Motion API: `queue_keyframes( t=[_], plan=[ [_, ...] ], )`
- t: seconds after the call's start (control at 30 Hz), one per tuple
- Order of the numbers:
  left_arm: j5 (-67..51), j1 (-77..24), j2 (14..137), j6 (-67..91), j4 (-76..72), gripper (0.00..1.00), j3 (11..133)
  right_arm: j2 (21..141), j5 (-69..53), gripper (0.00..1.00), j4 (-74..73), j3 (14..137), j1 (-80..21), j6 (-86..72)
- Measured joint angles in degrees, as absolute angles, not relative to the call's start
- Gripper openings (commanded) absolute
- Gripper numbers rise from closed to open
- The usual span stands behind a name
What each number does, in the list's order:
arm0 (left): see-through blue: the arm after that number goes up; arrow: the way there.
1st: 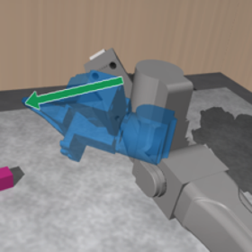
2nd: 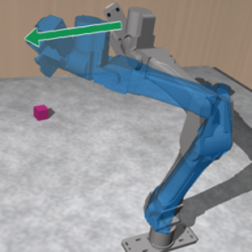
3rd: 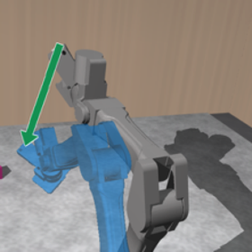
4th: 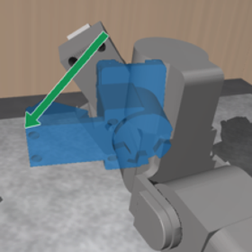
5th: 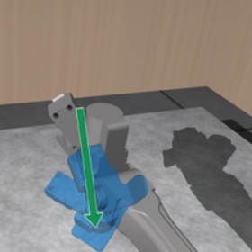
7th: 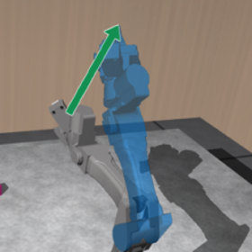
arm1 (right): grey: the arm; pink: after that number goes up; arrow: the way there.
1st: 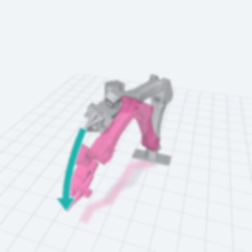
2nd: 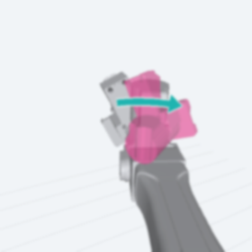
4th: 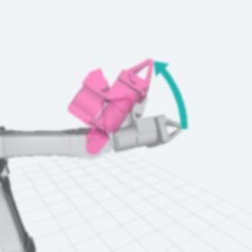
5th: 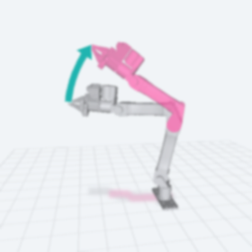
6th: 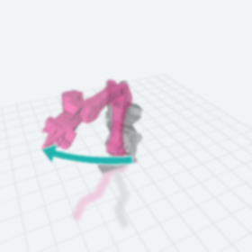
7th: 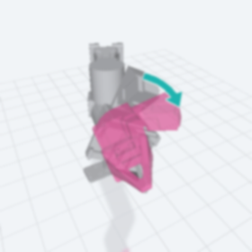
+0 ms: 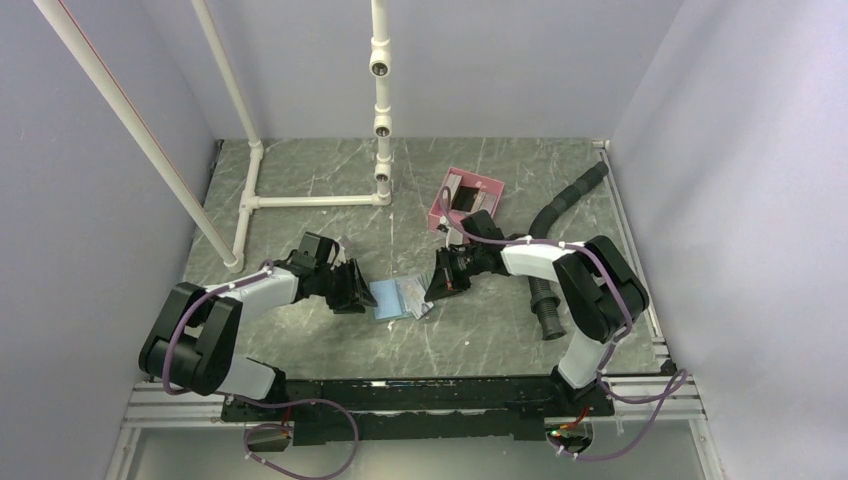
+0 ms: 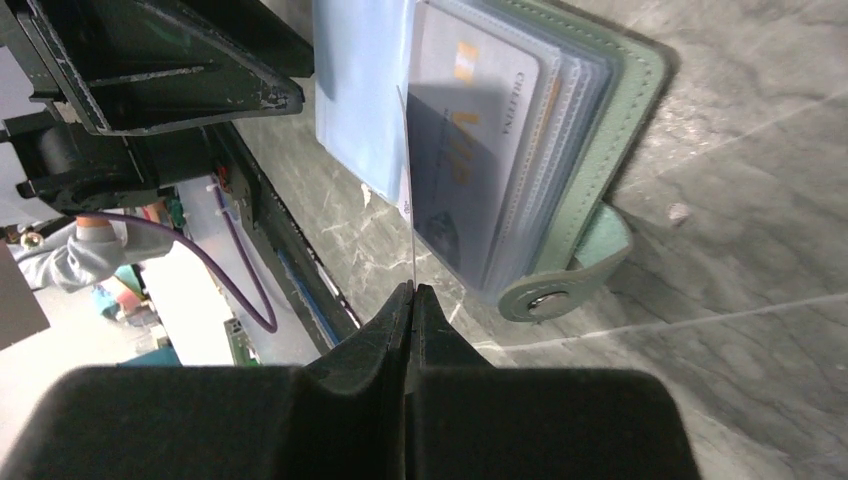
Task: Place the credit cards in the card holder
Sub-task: Insert the credit card into the card holder.
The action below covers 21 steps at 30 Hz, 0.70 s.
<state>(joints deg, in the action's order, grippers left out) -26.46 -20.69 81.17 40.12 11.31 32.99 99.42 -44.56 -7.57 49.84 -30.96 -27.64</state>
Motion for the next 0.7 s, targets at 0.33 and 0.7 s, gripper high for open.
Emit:
queue_keyframes(
  t=[0.33, 0.7],
  plan=[
    [-26.28, -20.69, 81.12, 40.32, 10.33, 0.43, 32.36, 104.2, -45.93, 0.0, -6.35, 50.76, -30.61, -28.8],
    [-26.76, -20.69, 80.51, 41.19, 8.71, 0.4, 31.07, 107.55, -46.63, 0.0, -3.51, 53.63, -31.73, -30.57]
  ],
)
